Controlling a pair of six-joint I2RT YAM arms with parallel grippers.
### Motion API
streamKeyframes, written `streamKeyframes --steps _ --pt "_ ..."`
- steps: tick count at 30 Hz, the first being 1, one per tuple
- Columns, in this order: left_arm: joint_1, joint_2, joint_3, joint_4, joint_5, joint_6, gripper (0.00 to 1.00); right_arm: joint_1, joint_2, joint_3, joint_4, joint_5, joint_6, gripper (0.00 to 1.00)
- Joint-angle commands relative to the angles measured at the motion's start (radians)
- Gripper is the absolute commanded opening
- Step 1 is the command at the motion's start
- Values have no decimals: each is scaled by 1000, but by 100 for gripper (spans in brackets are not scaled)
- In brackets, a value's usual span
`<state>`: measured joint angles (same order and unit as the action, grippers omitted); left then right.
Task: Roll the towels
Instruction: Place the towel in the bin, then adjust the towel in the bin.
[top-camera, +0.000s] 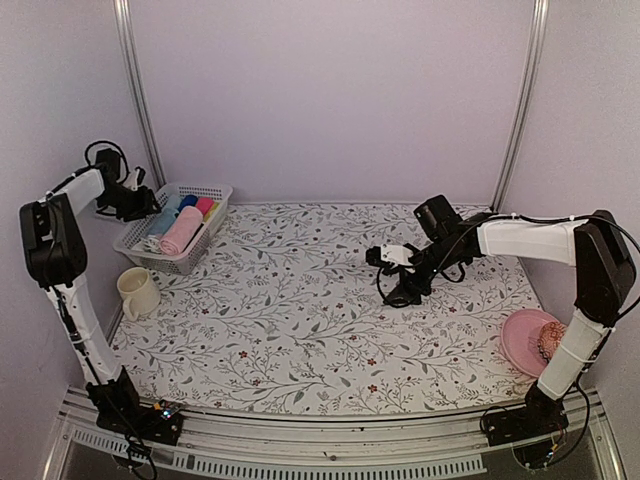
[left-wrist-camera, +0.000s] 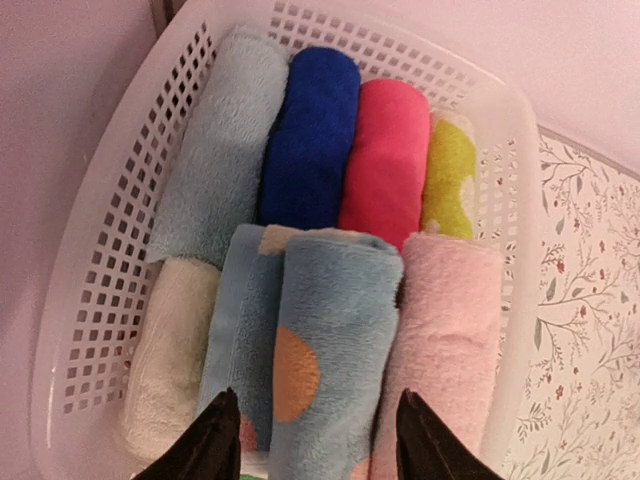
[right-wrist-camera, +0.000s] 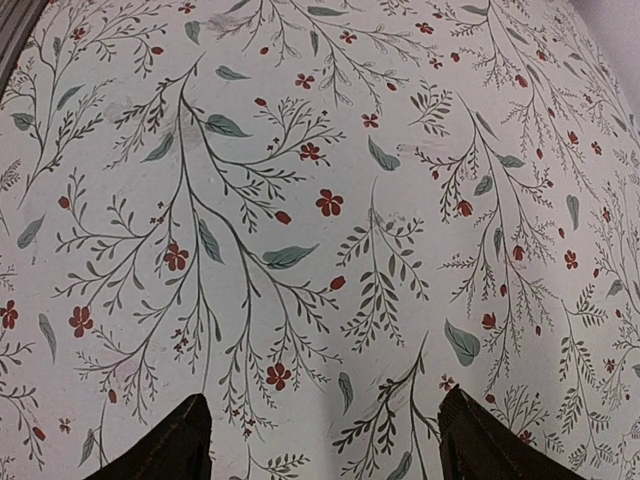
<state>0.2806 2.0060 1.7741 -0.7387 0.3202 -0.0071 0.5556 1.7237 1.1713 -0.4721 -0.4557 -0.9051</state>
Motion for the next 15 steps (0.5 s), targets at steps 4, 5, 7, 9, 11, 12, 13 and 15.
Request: streamKeyframes --steps 4,5,7,9,11,12,13,15 --pt "-68 -82 53 25 -31 35 40 -2 17 27 -19 -18 2 78" --pt "-74 -69 63 11 -29 35 38 -2 17 28 -19 -18 2 78" --pt "-83 -50 78 -11 -33 39 37 -2 15 28 -18 -20 1 78" --pt "-90 -4 81 -11 -38 42 37 -2 15 27 -20 -19 2 78" --pt "-93 16 83 -6 -45 42 37 -2 13 27 -20 -20 2 78" --pt "-93 25 86 -3 -47 42 37 -2 10 27 -20 -20 2 78" --pt "-92 40 90 -2 -46 42 37 -2 11 27 -20 -18 2 78" --pt "-92 62 105 -10 -39 43 37 -2 9 27 -20 -17 3 78"
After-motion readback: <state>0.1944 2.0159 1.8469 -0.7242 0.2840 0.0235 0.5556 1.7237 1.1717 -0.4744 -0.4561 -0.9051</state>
